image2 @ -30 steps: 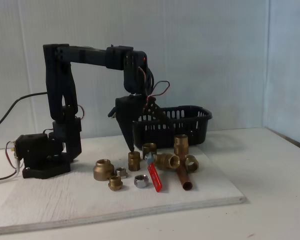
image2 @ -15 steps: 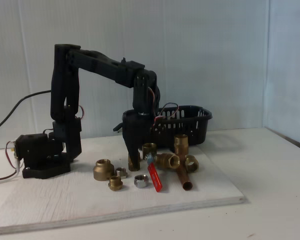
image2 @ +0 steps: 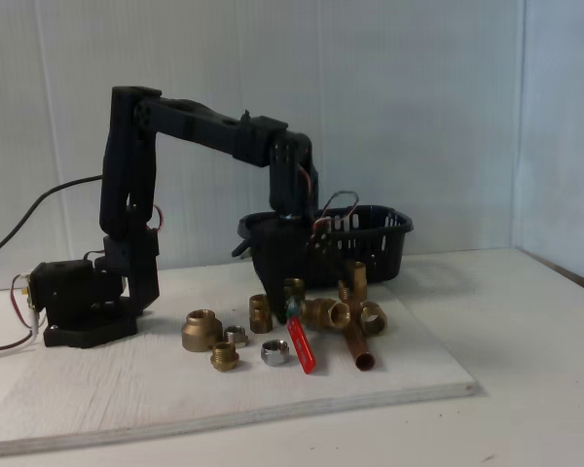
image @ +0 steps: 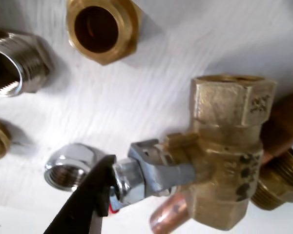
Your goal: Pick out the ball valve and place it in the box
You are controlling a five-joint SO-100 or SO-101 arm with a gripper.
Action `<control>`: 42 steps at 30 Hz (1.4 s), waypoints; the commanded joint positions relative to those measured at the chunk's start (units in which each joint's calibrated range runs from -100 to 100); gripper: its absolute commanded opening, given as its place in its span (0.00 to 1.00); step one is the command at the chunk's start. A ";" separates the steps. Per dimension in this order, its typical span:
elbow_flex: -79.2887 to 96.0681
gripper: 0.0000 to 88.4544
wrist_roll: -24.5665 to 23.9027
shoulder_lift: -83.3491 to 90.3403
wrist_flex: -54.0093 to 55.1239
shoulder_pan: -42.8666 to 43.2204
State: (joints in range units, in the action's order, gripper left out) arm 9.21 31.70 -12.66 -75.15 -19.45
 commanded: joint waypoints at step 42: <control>-4.70 0.50 0.29 -5.61 -0.14 -0.18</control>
State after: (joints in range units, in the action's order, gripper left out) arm 7.22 31.85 -19.02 -75.06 -19.23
